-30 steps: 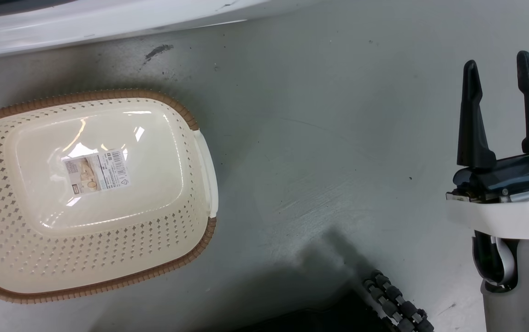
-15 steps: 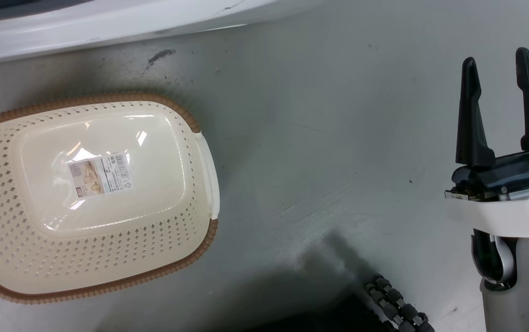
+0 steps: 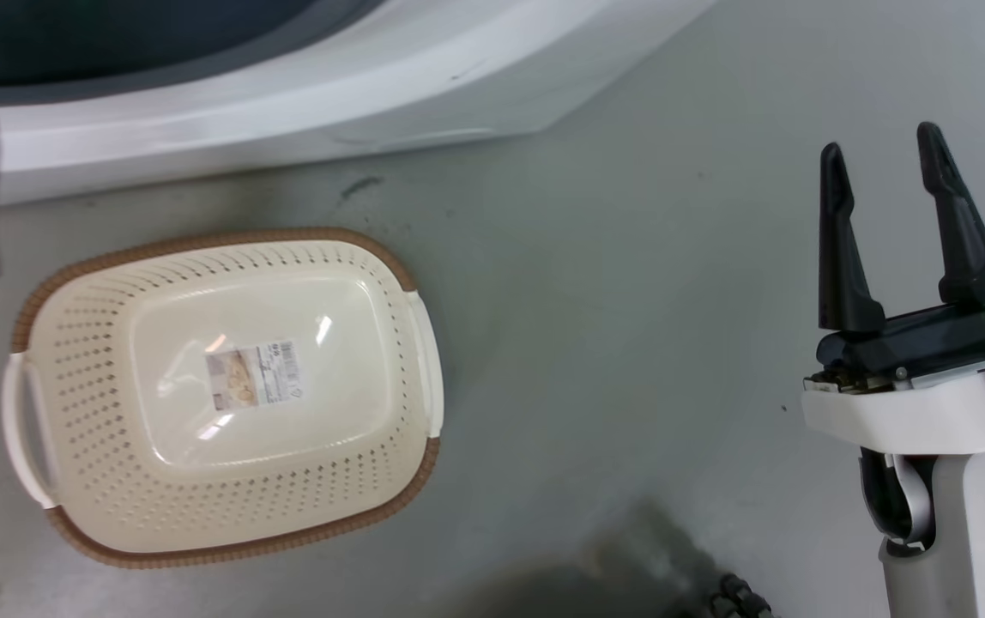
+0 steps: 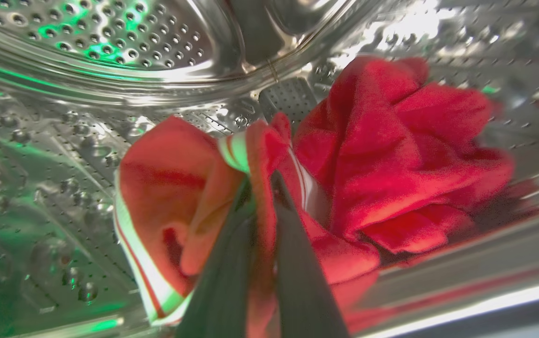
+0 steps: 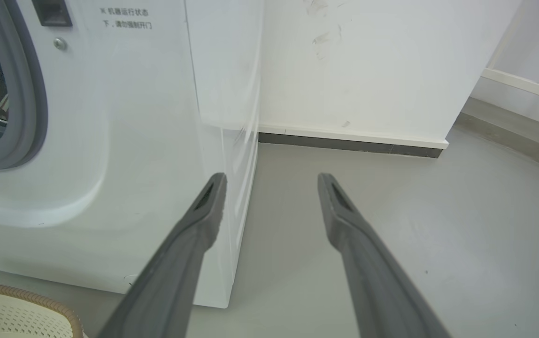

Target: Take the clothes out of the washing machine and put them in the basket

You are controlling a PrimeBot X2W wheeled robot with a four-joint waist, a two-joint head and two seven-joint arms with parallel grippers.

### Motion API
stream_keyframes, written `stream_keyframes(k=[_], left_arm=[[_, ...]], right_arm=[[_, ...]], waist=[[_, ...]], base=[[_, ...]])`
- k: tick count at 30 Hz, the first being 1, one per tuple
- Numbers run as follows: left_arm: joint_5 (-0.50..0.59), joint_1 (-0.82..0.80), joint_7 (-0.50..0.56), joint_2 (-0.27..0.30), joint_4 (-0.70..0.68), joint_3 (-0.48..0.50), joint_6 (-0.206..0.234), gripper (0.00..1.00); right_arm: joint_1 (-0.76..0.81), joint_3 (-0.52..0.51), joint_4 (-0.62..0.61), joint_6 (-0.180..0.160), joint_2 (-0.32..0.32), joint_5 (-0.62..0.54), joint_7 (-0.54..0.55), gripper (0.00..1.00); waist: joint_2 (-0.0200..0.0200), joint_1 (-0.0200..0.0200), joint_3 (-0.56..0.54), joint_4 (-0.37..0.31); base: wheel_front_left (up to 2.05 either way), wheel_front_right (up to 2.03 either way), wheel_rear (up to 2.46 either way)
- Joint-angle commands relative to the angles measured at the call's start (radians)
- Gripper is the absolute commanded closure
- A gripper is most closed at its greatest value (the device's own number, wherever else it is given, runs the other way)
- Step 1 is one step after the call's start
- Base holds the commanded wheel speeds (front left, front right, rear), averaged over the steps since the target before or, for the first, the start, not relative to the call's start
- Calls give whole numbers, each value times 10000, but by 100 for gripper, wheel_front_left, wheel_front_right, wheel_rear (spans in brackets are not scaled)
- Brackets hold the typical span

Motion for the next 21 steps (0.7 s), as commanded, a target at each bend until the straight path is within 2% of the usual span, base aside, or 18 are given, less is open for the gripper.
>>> stream_keyframes(k=[1, 14, 21], left_arm=[[-97, 212, -186, -57, -63, -25, -5, 100], [-1346, 2982, -2399, -781, -463, -537, -5, 100], [-1637, 4520, -2955, -1143, -1066, -546, 15, 100]], right_arm=[[101, 4, 39, -7, 20, -88, -24, 0], [902, 18, 356, -7, 17, -560, -24, 0], [1406, 16, 502, -7, 17, -772, -24, 0]], waist=[[0, 0, -488, 292], [0, 0, -2433, 898], [0, 0, -3456, 1305]], base=[[0, 0, 0], [0, 0, 0], [0, 0, 0]])
